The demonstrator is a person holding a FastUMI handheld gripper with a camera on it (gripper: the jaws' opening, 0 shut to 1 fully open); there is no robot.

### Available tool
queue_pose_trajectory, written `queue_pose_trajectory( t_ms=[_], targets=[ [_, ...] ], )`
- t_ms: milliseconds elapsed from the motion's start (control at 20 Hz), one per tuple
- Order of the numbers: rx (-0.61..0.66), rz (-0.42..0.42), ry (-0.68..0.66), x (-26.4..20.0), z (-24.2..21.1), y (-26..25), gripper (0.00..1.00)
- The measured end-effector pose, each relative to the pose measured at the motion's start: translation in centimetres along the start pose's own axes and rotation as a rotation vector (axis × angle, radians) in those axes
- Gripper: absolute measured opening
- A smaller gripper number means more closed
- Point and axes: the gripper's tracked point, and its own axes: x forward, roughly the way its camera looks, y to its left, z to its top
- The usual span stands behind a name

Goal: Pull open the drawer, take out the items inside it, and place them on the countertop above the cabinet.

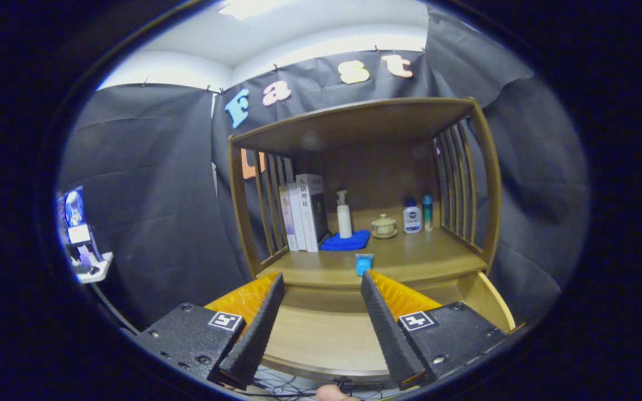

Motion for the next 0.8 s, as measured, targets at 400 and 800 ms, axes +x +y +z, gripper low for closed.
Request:
queue_pose_trajectory(
  t_ms=[400, 800],
  targets=[
    [-0.066, -0.082, -0.066, -5.2, -8.1, -0.6, 0.88],
    [-0.052, -0.136, 0.045, -5.3, -17.3, -1.5, 0.88]
  ],
)
